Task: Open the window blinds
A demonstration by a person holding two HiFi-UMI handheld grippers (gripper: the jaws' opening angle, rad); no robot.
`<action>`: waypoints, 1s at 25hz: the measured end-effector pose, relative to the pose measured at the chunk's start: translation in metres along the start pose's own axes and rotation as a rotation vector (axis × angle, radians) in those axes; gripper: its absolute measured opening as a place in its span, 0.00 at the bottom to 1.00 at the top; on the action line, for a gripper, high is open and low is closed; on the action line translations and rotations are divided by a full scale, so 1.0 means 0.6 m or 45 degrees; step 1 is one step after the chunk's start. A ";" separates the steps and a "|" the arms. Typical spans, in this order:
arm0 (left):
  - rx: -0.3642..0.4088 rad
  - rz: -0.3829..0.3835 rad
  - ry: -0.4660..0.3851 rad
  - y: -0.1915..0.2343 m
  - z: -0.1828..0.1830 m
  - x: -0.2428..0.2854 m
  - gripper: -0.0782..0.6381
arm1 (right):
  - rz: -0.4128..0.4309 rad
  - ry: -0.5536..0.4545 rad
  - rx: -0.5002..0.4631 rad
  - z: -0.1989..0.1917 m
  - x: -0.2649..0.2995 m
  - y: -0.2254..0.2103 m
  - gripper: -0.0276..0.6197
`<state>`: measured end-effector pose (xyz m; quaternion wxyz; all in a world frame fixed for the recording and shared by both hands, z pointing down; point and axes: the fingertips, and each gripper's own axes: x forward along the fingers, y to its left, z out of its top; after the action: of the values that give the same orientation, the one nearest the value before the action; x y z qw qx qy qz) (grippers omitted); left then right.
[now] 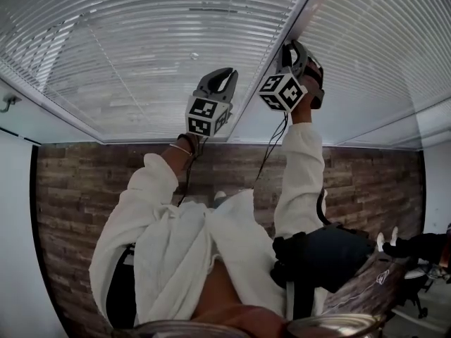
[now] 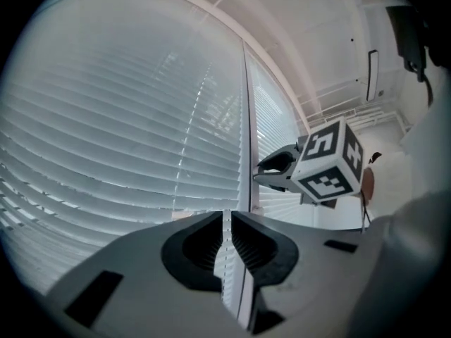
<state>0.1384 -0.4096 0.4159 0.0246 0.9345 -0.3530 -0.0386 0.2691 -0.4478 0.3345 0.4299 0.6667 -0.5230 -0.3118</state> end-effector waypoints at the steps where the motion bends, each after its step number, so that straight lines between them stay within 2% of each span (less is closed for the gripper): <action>1: -0.003 -0.003 0.003 -0.001 -0.003 0.001 0.14 | 0.006 -0.019 -0.002 0.000 0.001 0.001 0.23; 2: -0.003 -0.007 0.005 -0.003 -0.005 0.002 0.14 | 0.028 -0.036 0.096 -0.001 0.001 0.001 0.23; 3: -0.002 -0.011 0.007 -0.005 -0.007 0.002 0.14 | 0.060 -0.045 0.275 -0.002 0.001 -0.001 0.23; 7: 0.018 -0.015 0.012 -0.006 0.001 0.002 0.14 | 0.207 -0.065 1.239 -0.023 0.004 -0.002 0.23; 9: 0.028 -0.003 0.006 0.002 0.010 0.002 0.14 | 0.268 -0.101 1.628 -0.028 0.007 -0.003 0.23; 10: 0.030 0.005 -0.003 0.007 0.015 0.003 0.14 | 0.290 -0.117 1.776 -0.029 0.007 -0.005 0.23; 11: 0.029 0.014 -0.009 0.012 0.019 0.003 0.14 | 0.303 -0.126 1.868 -0.028 0.008 -0.007 0.23; 12: 0.025 0.021 -0.014 0.017 0.022 0.003 0.14 | 0.303 -0.127 1.874 -0.028 0.009 -0.008 0.23; 13: 0.021 0.027 -0.019 0.020 0.023 0.003 0.14 | 0.284 -0.120 1.782 -0.028 0.010 -0.008 0.23; 14: 0.019 0.029 -0.020 0.022 0.023 0.003 0.14 | 0.250 -0.106 1.605 -0.028 0.009 -0.008 0.23; 17: 0.021 0.023 0.007 0.020 0.017 -0.002 0.14 | 0.129 -0.045 0.923 -0.023 0.004 -0.006 0.23; 21: 0.005 0.021 0.009 0.016 0.006 0.000 0.14 | 0.023 0.012 0.220 -0.016 0.002 -0.001 0.23; 23: 0.003 0.017 0.003 0.011 0.003 0.003 0.14 | -0.015 0.012 0.020 -0.016 0.005 0.001 0.23; 24: 0.002 0.016 0.003 0.010 0.002 0.003 0.14 | -0.019 0.004 0.005 -0.016 0.006 0.001 0.23; 25: 0.001 0.016 0.003 0.009 0.002 0.004 0.14 | -0.014 0.000 0.040 -0.015 0.006 0.002 0.23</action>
<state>0.1365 -0.4150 0.4150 0.0248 0.9323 -0.3589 -0.0372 0.2776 -0.4492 0.3395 0.4176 0.6763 -0.5240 -0.3059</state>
